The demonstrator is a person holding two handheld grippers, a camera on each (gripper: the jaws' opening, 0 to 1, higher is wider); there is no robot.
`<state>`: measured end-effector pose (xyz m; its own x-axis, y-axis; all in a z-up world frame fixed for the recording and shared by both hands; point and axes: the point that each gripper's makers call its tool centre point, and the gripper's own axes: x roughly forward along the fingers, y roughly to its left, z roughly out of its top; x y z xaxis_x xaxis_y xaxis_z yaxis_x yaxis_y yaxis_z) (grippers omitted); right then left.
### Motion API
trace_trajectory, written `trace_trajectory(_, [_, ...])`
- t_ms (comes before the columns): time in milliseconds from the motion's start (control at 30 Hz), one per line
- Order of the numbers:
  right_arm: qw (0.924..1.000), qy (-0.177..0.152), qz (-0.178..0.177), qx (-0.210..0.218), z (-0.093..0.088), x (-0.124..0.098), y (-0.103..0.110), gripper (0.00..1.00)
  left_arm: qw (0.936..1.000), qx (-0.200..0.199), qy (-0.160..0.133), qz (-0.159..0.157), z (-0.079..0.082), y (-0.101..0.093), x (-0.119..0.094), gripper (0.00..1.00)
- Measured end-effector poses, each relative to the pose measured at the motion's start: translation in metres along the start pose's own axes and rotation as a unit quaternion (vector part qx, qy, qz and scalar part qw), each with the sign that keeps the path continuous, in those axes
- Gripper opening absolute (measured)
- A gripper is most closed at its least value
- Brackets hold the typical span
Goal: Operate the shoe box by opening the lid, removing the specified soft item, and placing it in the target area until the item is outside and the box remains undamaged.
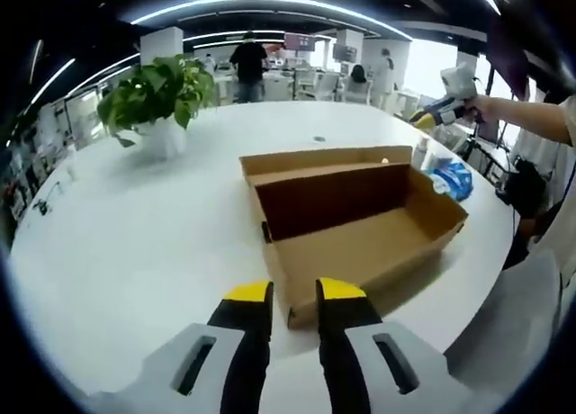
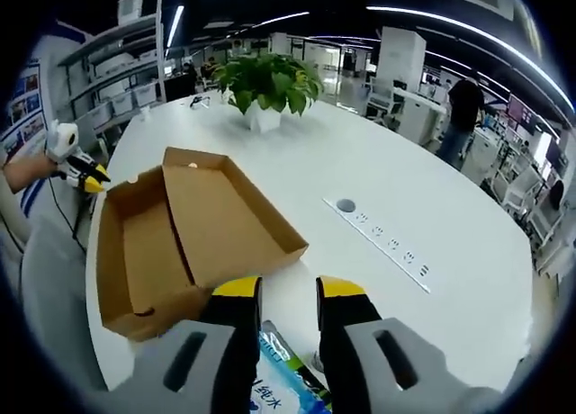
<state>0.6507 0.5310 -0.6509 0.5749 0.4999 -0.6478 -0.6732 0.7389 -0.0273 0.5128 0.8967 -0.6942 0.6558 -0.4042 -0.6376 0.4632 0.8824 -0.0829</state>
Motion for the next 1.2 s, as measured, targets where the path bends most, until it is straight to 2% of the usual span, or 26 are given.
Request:
trace_trajectory(467, [0.9984,0.025,-0.009,0.049,0.000,0.033,0.012,0.19,0.9994,-0.026,0.023,0.003,-0.009,0.005,0.013,0.06])
trace_trajectory(533, [0.9978,0.029,-0.009,0.059,-0.001,0.037,0.013,0.19,0.9988,-0.040,0.029,0.006,-0.012,0.007,0.014,0.04])
trace_trajectory(600, [0.9969,0.034,-0.010,0.070,-0.003,0.042,0.013,0.19,0.9971,-0.073,0.023,0.003,-0.012,0.006,0.014,0.03])
trace_trajectory(1000, [0.9900,0.055,-0.032,0.126,-0.012,0.075,0.002,0.18,0.9975,-0.065,0.028,0.004,-0.015,0.005,0.014,0.02])
trace_trajectory(1200, [0.9840,0.065,-0.038,0.161,-0.017,0.089,-0.002,0.17,0.9977,-0.061,0.027,0.006,-0.015,0.005,0.014,0.02])
